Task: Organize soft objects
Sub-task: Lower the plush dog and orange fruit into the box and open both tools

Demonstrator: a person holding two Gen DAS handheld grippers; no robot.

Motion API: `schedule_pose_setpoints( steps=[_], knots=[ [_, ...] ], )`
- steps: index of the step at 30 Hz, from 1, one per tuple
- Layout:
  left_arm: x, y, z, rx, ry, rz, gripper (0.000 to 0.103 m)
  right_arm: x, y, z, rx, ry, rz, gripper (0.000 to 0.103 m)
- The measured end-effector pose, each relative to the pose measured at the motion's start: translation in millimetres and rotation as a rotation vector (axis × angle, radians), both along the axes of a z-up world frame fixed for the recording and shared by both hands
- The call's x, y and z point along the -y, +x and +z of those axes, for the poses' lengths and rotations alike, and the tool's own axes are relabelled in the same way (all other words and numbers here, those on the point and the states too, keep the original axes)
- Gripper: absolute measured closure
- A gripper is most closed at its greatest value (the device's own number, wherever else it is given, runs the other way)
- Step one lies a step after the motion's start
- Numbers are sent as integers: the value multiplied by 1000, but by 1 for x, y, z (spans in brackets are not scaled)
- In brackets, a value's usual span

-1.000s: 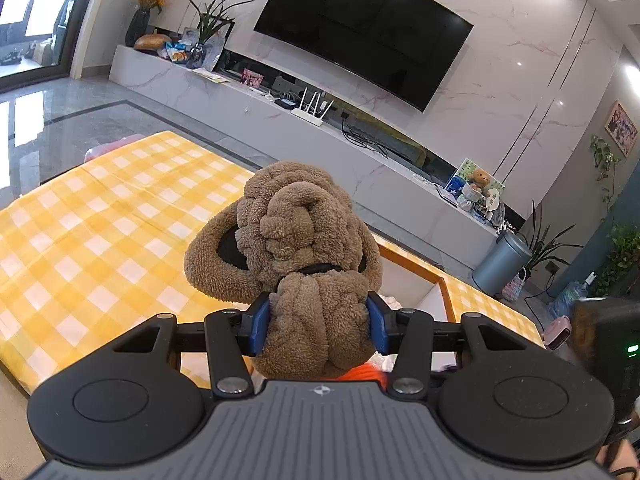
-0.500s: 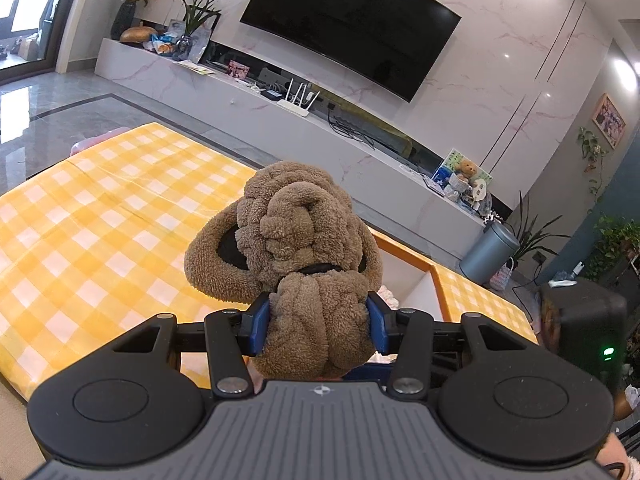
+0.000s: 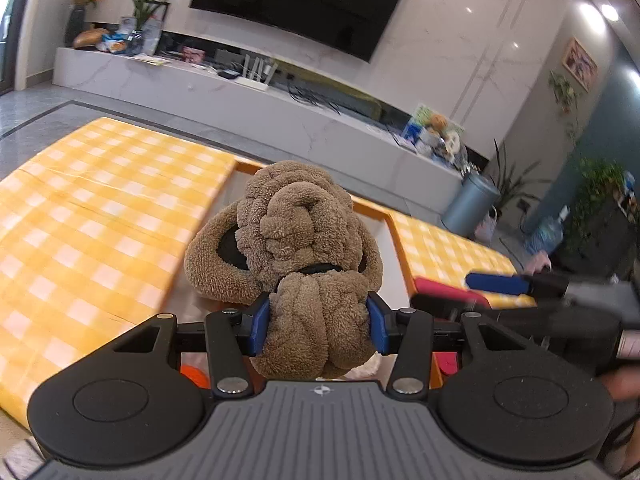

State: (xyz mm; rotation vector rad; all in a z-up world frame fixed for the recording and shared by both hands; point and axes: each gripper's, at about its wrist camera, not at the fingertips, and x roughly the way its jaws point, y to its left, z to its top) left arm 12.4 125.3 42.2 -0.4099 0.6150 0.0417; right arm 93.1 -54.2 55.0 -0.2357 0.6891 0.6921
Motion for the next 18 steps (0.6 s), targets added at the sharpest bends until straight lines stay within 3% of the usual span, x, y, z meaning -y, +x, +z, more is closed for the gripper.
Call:
schedule_pose_setpoints(
  steps=[11,15,18],
  knots=[
    [26,24,-24,-77,-62,-98,47,18,7,0,-31,76,-45,25],
    [27,37,-39,-152,-103,-86,47,12,5,0,-17,74,-31,25],
    [32,46,-47,-189,-84,-101,46,11,2,0,-12,74,-30,25]
  ],
)
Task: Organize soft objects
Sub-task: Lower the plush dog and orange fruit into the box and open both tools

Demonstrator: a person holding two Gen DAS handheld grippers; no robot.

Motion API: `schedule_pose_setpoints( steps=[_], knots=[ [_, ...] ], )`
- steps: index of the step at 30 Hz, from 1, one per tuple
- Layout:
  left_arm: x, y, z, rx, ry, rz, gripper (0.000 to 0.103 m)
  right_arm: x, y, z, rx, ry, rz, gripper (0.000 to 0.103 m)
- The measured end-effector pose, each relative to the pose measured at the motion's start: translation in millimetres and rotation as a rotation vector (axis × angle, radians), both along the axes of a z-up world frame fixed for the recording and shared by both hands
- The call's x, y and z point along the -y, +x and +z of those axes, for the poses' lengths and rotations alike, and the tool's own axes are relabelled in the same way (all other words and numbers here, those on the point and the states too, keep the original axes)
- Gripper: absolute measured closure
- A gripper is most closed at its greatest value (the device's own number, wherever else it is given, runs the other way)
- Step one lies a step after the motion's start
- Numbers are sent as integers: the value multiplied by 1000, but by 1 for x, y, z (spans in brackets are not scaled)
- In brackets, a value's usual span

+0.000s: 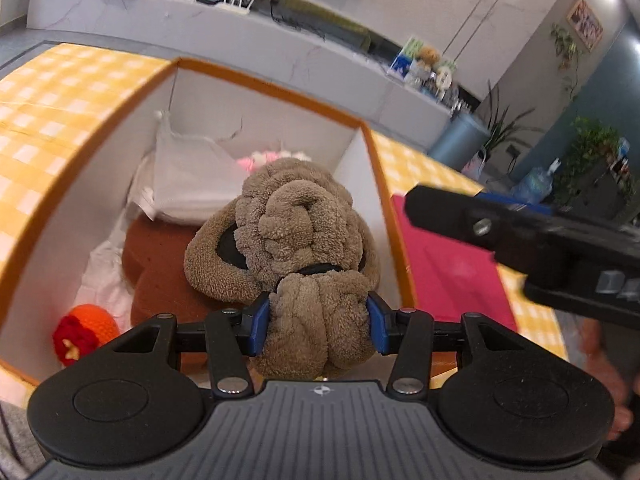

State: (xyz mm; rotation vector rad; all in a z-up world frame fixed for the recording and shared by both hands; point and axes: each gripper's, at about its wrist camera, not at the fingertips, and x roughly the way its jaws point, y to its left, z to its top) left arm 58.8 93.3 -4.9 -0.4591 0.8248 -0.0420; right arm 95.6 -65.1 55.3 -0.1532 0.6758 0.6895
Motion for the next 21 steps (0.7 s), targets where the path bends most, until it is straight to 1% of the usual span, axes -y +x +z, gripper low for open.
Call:
schedule_pose_setpoints(
  steps=[3,7,9,11,13,15,16,19,21],
  knots=[
    [4,7,-8,-52,14,12,45,-1,0,1,7,-3,-6,25],
    [14,14,-19,-82,59,7,40,4,-6,8,31,6,-8,25],
    [15,9,-19,-66,59,32,32,7,-9,11,39,14,-12,25],
    [16,0,-13,-29,68,81,26,11,-12,15,47,20,-17,25],
    [17,-12,-5,-11,124,120,12,18,-16,17,48,32,-24,25],
    [19,-24,4,12,187,150,11,25,-19,20,44,49,-36,25],
    [18,-31,10,34,193,167,11,28,-21,22,43,58,-42,25],
    [12,-47,28,87,152,235,9,37,-27,28,51,72,-54,25],
    [8,-59,43,150,127,257,9,44,-32,34,55,85,-71,25]
  ],
)
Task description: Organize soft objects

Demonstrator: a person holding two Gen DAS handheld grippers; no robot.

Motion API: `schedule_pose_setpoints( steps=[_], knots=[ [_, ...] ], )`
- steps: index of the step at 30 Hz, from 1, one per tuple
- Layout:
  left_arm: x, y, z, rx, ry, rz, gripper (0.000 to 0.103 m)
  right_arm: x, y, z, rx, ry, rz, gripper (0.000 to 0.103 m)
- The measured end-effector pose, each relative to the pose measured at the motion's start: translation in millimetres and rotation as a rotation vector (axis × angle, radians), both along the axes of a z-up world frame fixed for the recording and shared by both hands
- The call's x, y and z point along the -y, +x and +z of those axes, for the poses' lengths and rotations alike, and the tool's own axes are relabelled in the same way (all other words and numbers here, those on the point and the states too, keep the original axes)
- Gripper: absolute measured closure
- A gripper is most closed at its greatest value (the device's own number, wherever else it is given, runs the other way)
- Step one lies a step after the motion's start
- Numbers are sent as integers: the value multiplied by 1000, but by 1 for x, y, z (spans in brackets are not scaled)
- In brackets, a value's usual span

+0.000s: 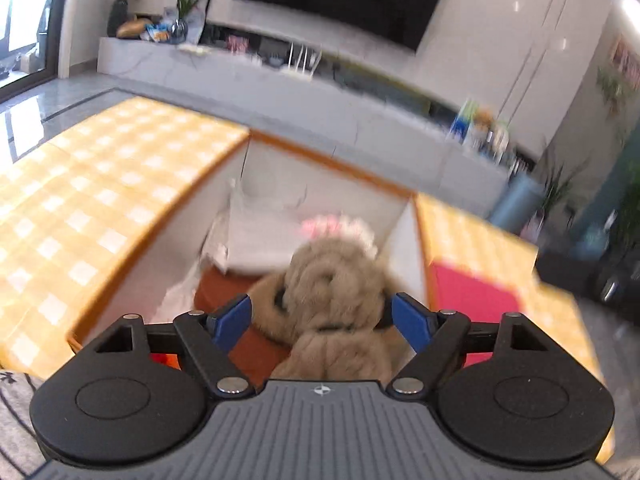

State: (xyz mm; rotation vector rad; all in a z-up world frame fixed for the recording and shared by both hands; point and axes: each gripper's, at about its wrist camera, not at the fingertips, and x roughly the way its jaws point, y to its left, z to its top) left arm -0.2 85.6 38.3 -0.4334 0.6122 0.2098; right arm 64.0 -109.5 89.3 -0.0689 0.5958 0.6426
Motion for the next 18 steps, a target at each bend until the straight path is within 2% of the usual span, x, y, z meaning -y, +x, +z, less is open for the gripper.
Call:
schedule_pose_setpoints(
  steps=[1,3,4,7,8,10,12,15,18],
  knots=[
    [0,-7,9,45,12,3,9,5,-2,3,2,9,-9,25],
    [5,-17,27,101,80,12,6,16,-7,6,7,29,-34,16],
    [10,-21,36,119,124,14,6,21,-10,8,11,37,-48,11],
    [37,-29,57,149,274,13,6,35,-16,5,9,36,-94,10],
    [47,-34,61,182,323,8,6,38,-18,3,8,32,-109,8],
    [68,-45,61,300,364,-15,6,47,-27,-7,15,41,-138,4],
    [85,-52,54,354,375,-36,6,57,-36,-23,33,49,-156,3],
    [111,-58,37,366,388,-65,6,64,-49,-46,112,-3,-169,3],
    [133,-63,23,345,444,-106,6,66,-56,-61,183,-81,-141,3]
  ],
)
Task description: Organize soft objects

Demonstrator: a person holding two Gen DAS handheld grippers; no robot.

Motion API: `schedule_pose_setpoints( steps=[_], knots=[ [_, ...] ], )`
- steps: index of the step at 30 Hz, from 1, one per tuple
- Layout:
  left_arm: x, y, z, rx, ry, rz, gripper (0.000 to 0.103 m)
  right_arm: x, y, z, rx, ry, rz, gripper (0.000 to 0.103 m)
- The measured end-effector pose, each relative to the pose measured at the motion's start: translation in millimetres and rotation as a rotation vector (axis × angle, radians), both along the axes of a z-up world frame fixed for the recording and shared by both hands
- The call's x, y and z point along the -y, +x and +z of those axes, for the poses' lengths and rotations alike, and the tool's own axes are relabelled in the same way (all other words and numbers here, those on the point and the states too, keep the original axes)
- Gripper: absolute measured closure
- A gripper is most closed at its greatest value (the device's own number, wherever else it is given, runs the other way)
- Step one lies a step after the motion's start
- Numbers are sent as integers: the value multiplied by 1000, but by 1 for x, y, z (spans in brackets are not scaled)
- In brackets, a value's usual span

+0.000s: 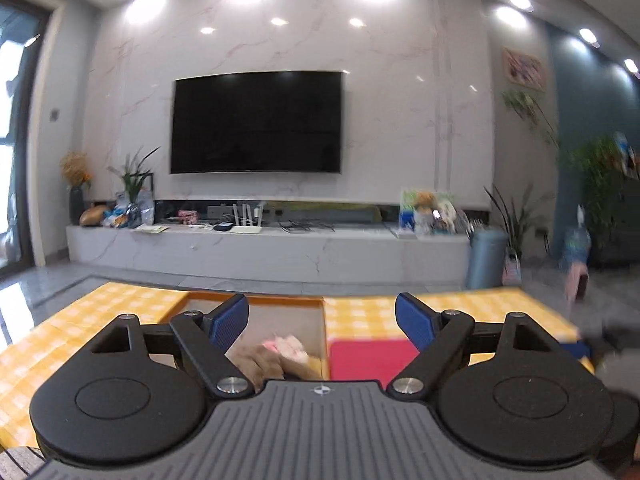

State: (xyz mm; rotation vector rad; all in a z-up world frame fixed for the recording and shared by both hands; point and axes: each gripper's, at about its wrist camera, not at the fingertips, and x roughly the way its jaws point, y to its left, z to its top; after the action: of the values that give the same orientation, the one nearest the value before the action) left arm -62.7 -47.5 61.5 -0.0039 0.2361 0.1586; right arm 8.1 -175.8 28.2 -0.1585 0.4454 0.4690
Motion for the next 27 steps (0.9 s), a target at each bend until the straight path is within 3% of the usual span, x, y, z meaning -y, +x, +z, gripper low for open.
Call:
schedule_pose_setpoints(
  steps=[5,8,27],
  knots=[
    [20,9,-10,-63,56,-14,5,8,13,-13,-29,14,-23,3],
    [22,14,-14,-87,35,-17,5,14,17,-16,-52,49,-36,3],
    [12,19,-25,-127,-29,11,5,14,16,-24,-57,7,-65,3]
  ],
)
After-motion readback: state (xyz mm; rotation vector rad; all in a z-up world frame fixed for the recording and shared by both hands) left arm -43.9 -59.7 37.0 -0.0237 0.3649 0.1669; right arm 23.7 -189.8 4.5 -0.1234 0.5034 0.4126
